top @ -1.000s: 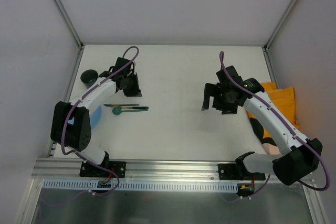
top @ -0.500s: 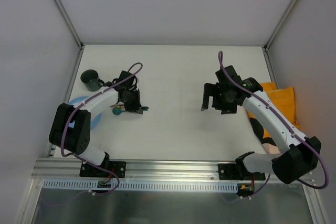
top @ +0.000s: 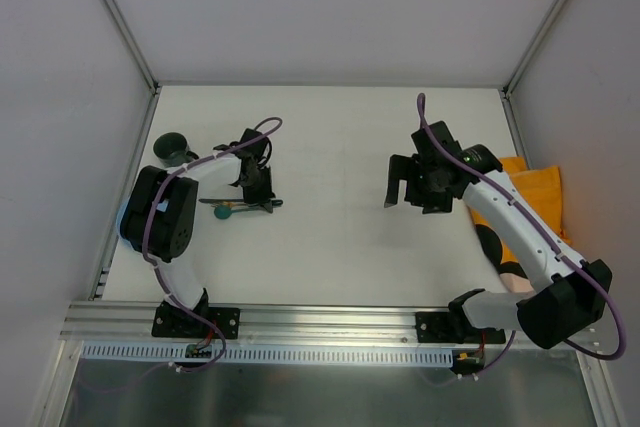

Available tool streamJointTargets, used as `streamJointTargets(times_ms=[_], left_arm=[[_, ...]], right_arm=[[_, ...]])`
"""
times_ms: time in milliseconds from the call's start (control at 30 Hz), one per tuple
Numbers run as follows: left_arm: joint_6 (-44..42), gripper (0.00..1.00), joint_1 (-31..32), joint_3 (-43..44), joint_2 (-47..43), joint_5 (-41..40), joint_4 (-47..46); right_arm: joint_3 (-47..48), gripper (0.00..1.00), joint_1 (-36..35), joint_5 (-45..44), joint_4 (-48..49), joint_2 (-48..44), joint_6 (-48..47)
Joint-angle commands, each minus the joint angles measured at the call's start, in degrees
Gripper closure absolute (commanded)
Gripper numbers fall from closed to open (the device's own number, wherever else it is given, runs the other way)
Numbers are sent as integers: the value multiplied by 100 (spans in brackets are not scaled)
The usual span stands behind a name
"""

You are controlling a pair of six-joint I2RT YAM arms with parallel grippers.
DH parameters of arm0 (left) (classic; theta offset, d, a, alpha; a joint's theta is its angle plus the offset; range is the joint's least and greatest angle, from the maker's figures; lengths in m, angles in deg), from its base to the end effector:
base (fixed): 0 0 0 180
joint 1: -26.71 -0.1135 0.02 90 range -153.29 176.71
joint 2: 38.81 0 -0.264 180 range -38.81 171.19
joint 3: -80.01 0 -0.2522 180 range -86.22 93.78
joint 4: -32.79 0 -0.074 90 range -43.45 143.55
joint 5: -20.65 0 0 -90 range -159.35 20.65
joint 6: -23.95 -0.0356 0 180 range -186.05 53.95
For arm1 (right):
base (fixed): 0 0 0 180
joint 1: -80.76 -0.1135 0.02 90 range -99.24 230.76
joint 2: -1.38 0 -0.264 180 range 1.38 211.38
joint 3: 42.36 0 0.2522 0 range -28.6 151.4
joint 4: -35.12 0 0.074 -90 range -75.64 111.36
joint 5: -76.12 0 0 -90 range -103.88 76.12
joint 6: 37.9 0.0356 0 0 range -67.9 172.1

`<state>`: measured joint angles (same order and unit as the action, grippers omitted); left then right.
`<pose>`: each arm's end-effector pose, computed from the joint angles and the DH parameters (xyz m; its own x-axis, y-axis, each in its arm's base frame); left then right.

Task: Set the dinner table for one person

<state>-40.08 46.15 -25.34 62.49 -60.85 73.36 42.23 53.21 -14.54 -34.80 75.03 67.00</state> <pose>0.3183 -0.1179 0.1586 -0.9494 -0.1242 -0.2884 -0.0363 0.9557 -0.2921 0.2216 0.1152 0.3208 -0.8518 -0.1544 -0.5005 -0.2465 0.9613 0.1230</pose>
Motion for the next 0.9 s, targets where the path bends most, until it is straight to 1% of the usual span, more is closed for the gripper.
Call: streamJointTargets(times_ms=[0,133,200,467,600,700,867], left_arm=[[-207,100,-81,187,329,-638,-18],[-251,100,-388,319,435,-805,52],[-330,100,-651,354,435,-814,79],[-830,100,-1433,354,294,-1411,255],[-840,100,-1776,450,408,-1526,272],[-901,100,-1909,547,444,-1692,299],[-919,100,-2409,618,444,-1851,308]], right_arm=[[239,0,65,-127,-167,-52,-92],[282,0,136,-153,-220,-61,-127],[309,1,162,-162,-255,-52,-153],[344,1,373,-92,-255,44,-233],[414,0,373,-30,-264,184,-259],[528,1,373,-21,-264,246,-285],[573,1,382,-56,-264,290,-329]])
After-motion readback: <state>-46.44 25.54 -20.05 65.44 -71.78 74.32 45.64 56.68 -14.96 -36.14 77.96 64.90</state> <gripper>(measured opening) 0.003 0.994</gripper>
